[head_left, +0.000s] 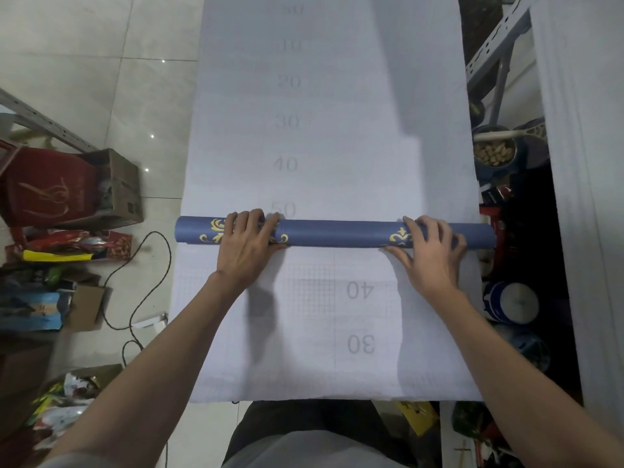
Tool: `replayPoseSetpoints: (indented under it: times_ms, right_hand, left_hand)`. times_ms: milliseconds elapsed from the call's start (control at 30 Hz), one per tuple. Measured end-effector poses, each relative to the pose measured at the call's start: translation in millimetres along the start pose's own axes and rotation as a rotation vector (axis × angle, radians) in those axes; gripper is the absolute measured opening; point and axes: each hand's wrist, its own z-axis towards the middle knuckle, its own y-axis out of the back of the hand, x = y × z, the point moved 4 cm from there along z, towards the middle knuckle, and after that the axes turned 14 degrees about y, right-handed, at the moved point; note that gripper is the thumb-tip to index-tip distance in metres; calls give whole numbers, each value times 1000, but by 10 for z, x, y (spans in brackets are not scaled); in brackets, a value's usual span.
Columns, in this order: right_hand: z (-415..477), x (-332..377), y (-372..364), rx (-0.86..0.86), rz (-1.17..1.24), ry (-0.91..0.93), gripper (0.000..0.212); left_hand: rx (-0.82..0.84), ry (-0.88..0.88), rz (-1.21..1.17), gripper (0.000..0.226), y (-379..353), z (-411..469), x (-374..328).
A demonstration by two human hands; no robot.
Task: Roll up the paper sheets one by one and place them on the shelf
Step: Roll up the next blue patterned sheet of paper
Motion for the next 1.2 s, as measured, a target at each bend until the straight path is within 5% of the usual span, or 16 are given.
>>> replayPoseSetpoints:
  times_ms: [200, 367, 600, 800, 933, 1067, 1200]
  right_hand:
    - [-56, -58, 35, -19, 75, -22, 52]
    - [-16, -1, 21, 35, 68, -22, 68]
    - [-25, -53, 50, 62, 63, -25, 57]
    - [-22, 110, 49, 55, 57, -87, 52]
    - [-43, 87, 54, 114, 4, -1, 71]
    - [35, -7, 88, 76, 103, -42, 53]
    - [54, 71, 47, 60, 75, -41, 50]
  left_hand:
    - [24, -71, -80, 39, 30, -70, 37]
    - [77, -61, 38, 70, 31, -26, -24]
    - [55, -91, -94, 39, 96, -109, 14]
    - [102, 45, -52, 58, 66, -163, -46]
    - [102, 24, -31, 51, 99, -61, -45]
    - [46, 8, -76, 40, 98, -127, -6]
    - [70, 22, 32, 64, 23, -188, -31]
